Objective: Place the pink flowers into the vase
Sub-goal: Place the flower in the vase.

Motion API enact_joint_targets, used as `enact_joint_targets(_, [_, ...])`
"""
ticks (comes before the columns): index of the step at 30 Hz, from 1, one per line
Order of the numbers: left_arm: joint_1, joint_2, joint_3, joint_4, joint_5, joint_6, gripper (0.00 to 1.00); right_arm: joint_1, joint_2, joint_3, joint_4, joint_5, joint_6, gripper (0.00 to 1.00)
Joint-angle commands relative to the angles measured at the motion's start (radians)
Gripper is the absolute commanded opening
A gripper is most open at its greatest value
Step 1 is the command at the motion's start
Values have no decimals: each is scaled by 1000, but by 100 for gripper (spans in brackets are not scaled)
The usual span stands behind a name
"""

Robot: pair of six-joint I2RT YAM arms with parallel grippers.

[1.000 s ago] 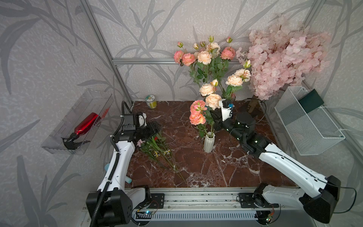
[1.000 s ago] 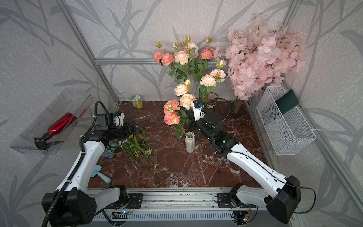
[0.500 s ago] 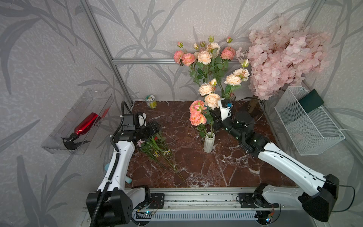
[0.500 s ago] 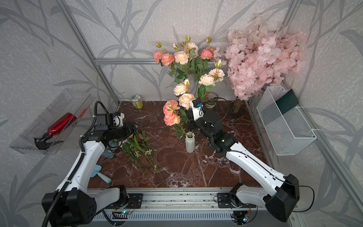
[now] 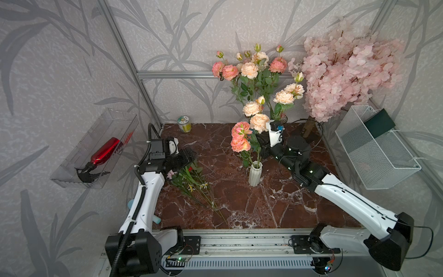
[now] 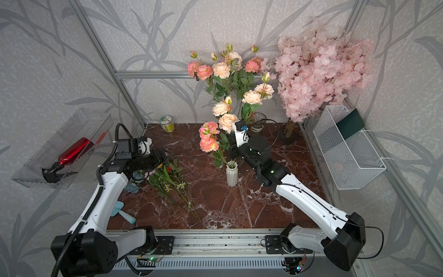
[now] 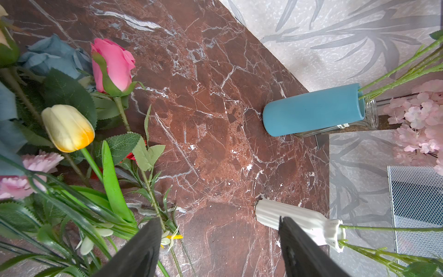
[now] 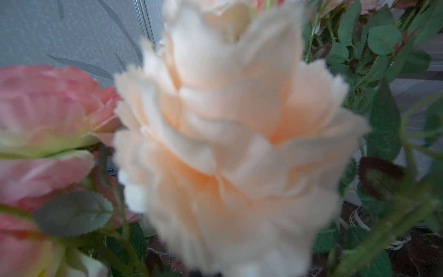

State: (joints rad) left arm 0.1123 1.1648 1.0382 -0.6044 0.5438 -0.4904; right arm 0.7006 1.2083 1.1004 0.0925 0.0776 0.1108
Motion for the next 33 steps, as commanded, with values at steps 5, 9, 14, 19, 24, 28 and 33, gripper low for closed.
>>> enact_joint_targets(5, [6,-22,-6,1,-15,10,80,6,-4,-10,-30,20,-8,0])
enact_joint_targets(9, [7,-20,-6,1,-15,10,81,6,-1,-13,-30,20,-8,0])
enact_joint_targets(14, [7,-18,-5,0,-13,9,80,6,0,-23,-30,33,-8,0])
enact_joint_targets(19, [7,-15,-6,0,-13,9,80,5,-9,-35,-28,42,-7,0])
enact_joint_targets(24, [6,-17,-5,0,-13,9,81,6,-16,-33,-33,42,-9,10])
enact_joint_targets(28, [7,-17,-4,0,-13,9,81,5,-25,-31,-39,39,-10,18])
enact_joint_targets(33, [6,-17,-4,1,-15,9,81,5,-37,-29,-45,36,-11,21])
